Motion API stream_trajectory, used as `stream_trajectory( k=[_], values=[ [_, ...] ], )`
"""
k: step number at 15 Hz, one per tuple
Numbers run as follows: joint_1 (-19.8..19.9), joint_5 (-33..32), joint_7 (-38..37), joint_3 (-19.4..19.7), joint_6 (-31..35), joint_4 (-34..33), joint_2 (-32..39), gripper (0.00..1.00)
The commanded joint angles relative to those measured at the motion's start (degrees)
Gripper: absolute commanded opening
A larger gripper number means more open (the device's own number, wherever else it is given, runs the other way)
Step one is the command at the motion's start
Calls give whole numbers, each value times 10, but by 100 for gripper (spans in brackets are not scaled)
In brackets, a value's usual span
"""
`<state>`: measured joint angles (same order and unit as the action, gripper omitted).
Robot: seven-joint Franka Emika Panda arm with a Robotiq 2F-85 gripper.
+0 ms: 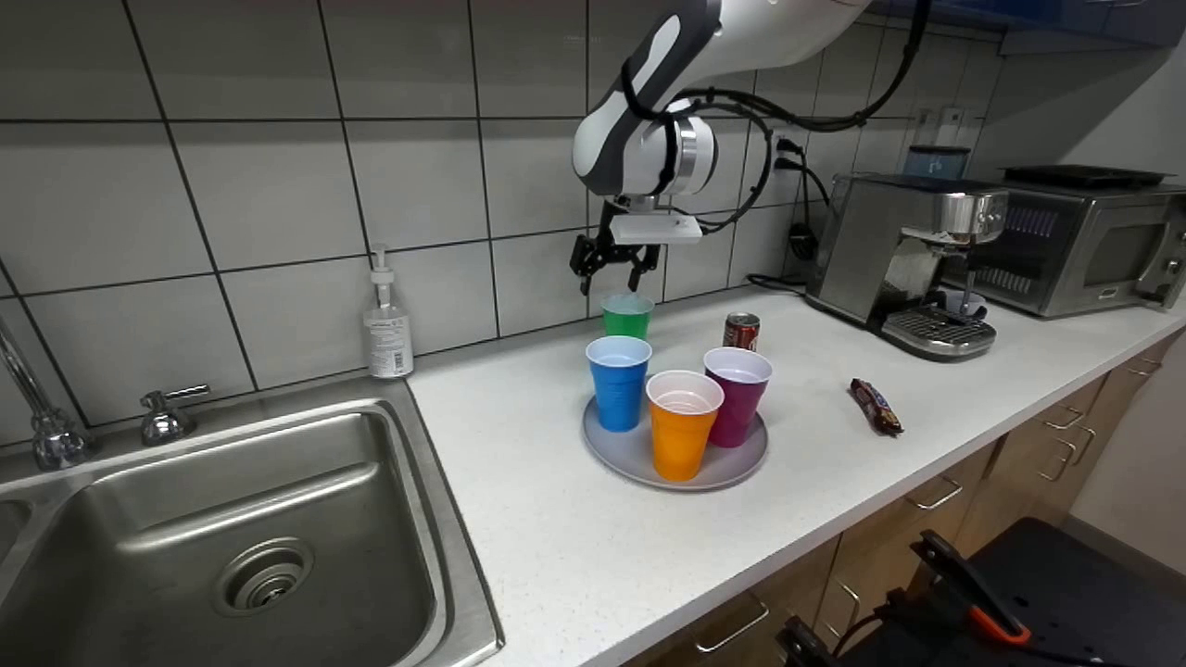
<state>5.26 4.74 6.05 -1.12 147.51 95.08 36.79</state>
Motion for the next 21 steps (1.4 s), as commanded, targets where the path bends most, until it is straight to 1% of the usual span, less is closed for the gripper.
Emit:
stream_trajectory(
  k=[1, 6, 11, 15, 21],
  values=[
    [20, 6, 22, -8, -17, 1, -15, 100],
    [40, 9, 28, -5, -14, 18, -31, 100],
    [55, 7, 31, 1, -19, 31, -31, 100],
    [55, 4, 35, 2, -29, 48, -26, 100],
    [50, 2, 25, 6, -33, 51, -17, 100]
  ],
)
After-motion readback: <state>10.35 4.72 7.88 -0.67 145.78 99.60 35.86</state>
